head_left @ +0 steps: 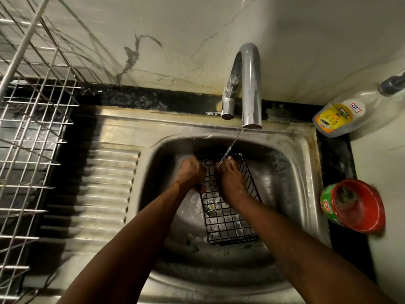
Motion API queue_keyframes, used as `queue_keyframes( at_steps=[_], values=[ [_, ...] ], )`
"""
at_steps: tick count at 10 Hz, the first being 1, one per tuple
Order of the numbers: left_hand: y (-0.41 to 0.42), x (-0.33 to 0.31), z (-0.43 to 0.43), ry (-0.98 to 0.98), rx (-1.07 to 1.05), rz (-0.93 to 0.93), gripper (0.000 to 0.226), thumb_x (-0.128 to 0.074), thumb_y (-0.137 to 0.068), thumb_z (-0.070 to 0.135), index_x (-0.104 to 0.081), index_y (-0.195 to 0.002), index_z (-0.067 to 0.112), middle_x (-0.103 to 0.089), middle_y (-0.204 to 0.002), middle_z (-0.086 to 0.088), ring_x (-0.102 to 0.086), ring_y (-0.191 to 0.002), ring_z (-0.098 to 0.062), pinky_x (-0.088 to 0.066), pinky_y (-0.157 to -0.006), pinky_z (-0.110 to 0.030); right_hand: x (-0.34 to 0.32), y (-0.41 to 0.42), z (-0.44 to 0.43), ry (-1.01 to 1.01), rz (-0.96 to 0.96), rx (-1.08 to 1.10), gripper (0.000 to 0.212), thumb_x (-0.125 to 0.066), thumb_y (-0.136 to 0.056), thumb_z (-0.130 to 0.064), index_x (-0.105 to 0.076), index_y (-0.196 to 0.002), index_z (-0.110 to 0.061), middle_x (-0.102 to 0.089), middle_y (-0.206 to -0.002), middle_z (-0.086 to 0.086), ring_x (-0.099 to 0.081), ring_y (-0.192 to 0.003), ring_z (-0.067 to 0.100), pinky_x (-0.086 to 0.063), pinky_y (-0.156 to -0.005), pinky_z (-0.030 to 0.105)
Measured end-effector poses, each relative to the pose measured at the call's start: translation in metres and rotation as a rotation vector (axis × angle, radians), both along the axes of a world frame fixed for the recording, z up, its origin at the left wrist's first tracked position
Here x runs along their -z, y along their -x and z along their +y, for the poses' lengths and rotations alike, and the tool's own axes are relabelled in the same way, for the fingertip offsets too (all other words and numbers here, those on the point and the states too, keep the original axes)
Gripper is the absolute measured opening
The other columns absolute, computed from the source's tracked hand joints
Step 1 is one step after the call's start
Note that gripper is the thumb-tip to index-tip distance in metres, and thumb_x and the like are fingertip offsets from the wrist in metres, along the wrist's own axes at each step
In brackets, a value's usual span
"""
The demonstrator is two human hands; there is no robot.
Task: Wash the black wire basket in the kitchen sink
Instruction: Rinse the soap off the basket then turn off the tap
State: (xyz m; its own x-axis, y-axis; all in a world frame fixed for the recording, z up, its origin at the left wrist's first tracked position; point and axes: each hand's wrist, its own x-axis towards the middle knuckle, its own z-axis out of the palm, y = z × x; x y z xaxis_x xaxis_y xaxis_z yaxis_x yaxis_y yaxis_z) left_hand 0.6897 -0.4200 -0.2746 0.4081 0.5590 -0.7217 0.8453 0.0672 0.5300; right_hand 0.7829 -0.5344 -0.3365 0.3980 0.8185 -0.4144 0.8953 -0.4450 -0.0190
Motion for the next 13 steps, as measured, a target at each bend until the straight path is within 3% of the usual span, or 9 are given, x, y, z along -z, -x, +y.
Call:
queue_keyframes(
  at_steps=[1, 2, 3, 5, 6, 9, 10, 12, 13],
  values=[
    [0.001, 0.0, 0.001, 0.009, -0.006, 0.023, 0.02, -0.047, -0.104, 0.013, -0.057, -0.091, 0.0, -0.068, -0.072, -0.016, -0.071, -0.048, -0.024, -0.051, -0.038, -0.025, 0.002, 0.007, 0.001, 0.002, -0.003, -0.072, 0.069, -0.047, -0.101, -0.022, -0.016, -0.159, -0.001, -0.017, -0.165, 0.021, -0.01, -0.154, 0.038, 0.003, -0.126, 0.049],
    [0.004, 0.001, 0.002, 0.015, 0.012, 0.056, 0.03, -0.043, -0.105, 0.008, -0.06, -0.084, -0.004, -0.066, -0.064, -0.016, -0.066, -0.038, -0.017, -0.046, -0.033, -0.021, 0.002, 0.001, 0.009, -0.174, 0.36, 0.13, 0.068, -0.064, -0.091, -0.007, -0.038, -0.154, -0.011, -0.036, -0.159, 0.013, -0.029, -0.149, 0.033, -0.022, -0.125, 0.041],
    [0.009, 0.005, 0.006, -0.046, -0.016, -0.013, 0.03, -0.045, -0.102, 0.004, -0.064, -0.081, -0.007, -0.065, -0.062, -0.015, -0.066, -0.042, -0.02, -0.052, -0.036, -0.026, -0.011, -0.007, 0.015, -0.464, 0.634, 0.543, 0.036, -0.069, -0.089, -0.001, -0.073, -0.12, -0.019, -0.071, -0.123, 0.002, -0.066, -0.114, 0.017, -0.053, -0.092, 0.024],
    [0.022, -0.002, 0.012, -0.066, -0.167, -0.068, 0.022, -0.051, -0.101, 0.014, -0.065, -0.097, -0.002, -0.071, -0.089, -0.02, -0.069, -0.063, -0.034, -0.062, -0.059, -0.043, -0.037, -0.026, 0.027, -0.461, 0.486, 0.519, 0.024, -0.072, -0.089, -0.008, -0.075, -0.107, -0.023, -0.073, -0.101, 0.002, -0.069, -0.088, 0.015, -0.061, -0.074, 0.031],
    [0.032, -0.009, 0.012, -0.281, 0.155, 0.035, 0.025, -0.052, -0.105, 0.028, -0.068, -0.095, 0.011, -0.069, -0.089, -0.006, -0.045, -0.051, -0.019, -0.044, -0.051, -0.026, -0.042, -0.032, 0.021, -0.501, 0.341, 0.403, 0.028, -0.07, -0.089, -0.002, -0.071, -0.114, -0.015, -0.068, -0.109, 0.005, -0.067, -0.092, 0.018, -0.062, -0.075, 0.035],
    [0.067, 0.015, 0.014, -0.23, -0.04, 0.044, 0.021, -0.041, -0.105, 0.011, -0.058, -0.093, 0.006, -0.067, -0.094, -0.016, -0.068, -0.078, -0.027, -0.055, -0.062, -0.034, -0.04, 0.008, 0.013, -0.382, 0.393, 0.421, 0.035, -0.044, -0.106, -0.009, -0.056, -0.138, -0.01, -0.069, -0.111, 0.012, -0.066, -0.087, 0.019, -0.049, -0.062, 0.021],
    [0.077, 0.009, 0.015, -0.237, -0.066, 0.003, 0.016, -0.045, -0.103, 0.009, -0.052, -0.088, 0.007, -0.06, -0.089, -0.013, -0.061, -0.071, -0.022, -0.052, -0.064, -0.031, -0.044, 0.006, 0.017, -0.359, 0.321, 0.25, 0.03, -0.044, -0.106, -0.024, -0.071, -0.119, -0.019, -0.072, -0.095, 0.008, -0.07, -0.084, 0.028, -0.059, -0.075, 0.041],
    [0.075, 0.016, 0.018, -0.214, -0.016, 0.009, 0.019, -0.047, -0.102, 0.007, -0.047, -0.083, 0.008, -0.056, -0.083, -0.011, -0.055, -0.058, -0.013, -0.041, -0.045, -0.017, -0.038, -0.001, 0.018, -0.443, 0.444, 0.548, 0.035, -0.061, -0.094, -0.001, -0.074, -0.117, -0.023, -0.072, -0.099, 0.003, -0.063, -0.065, 0.007, -0.054, -0.053, 0.018],
    [0.073, 0.025, 0.024, -0.186, -0.012, -0.032, 0.02, -0.047, -0.099, 0.012, -0.054, -0.081, 0.006, -0.065, -0.081, -0.02, -0.068, -0.058, -0.027, -0.059, -0.048, -0.034, -0.043, -0.007, 0.022, -0.542, 0.666, 0.839, 0.039, -0.058, -0.087, 0.011, -0.078, -0.107, -0.016, -0.071, -0.089, 0.001, -0.052, -0.052, 0.004, -0.038, -0.04, 0.009]
  ],
)
